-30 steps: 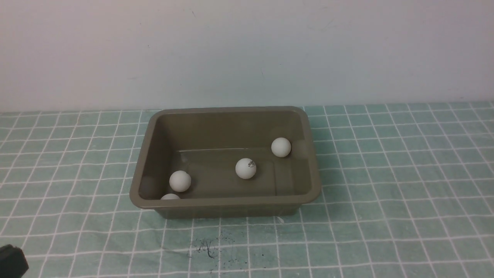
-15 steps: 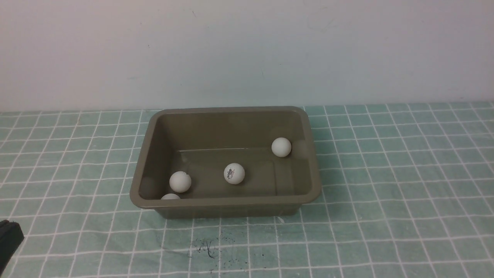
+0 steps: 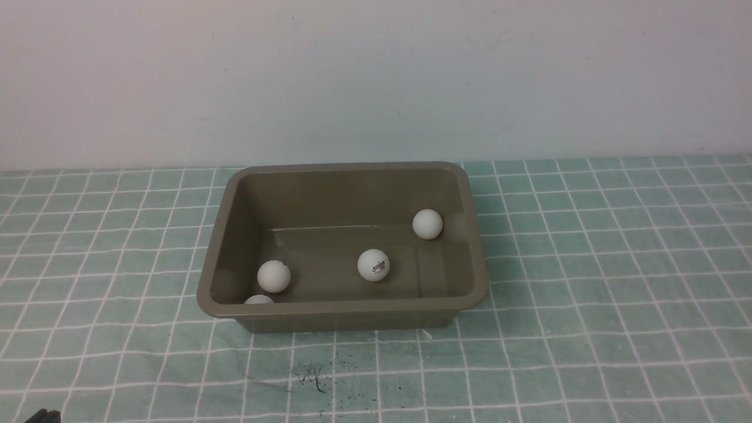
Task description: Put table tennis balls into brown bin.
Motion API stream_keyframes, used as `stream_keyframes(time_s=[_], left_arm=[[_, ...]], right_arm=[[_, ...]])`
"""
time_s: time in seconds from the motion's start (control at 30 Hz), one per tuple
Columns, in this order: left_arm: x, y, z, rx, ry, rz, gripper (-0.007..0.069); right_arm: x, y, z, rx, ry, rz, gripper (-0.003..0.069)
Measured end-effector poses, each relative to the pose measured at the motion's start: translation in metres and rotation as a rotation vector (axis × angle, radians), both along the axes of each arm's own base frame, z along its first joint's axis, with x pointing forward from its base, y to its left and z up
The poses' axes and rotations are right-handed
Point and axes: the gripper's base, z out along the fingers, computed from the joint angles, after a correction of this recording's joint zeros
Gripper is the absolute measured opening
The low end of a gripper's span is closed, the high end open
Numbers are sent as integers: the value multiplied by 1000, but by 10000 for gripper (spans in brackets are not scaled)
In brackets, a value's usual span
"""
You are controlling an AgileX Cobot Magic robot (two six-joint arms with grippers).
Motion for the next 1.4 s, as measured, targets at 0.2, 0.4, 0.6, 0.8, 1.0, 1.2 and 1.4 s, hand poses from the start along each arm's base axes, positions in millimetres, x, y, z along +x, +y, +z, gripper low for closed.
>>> stream_keyframes(time_s=[0.2, 0.4, 0.6, 0.8, 1.0, 1.2, 1.4], left_arm=[[0, 0, -2, 11, 20, 2, -5], [-1, 0, -2, 12, 21, 2, -5], [-1, 0, -2, 12, 21, 2, -5], [-1, 0, -2, 12, 21, 2, -5], [-1, 0, -2, 12, 21, 2, -5], [-1, 0, -2, 11, 21, 2, -5], [-1, 0, -2, 11, 21, 2, -5]], right_arm=[[0, 0, 0, 0, 0, 0, -10], [0, 0, 0, 0, 0, 0, -10], [0, 0, 0, -1, 0, -1, -10], [0, 0, 0, -1, 0, 0, -10], [0, 2, -2, -5, 21, 28, -10], [0, 13, -9, -98, 68, 121, -10], [3, 24, -21, -181, 92, 186, -10]])
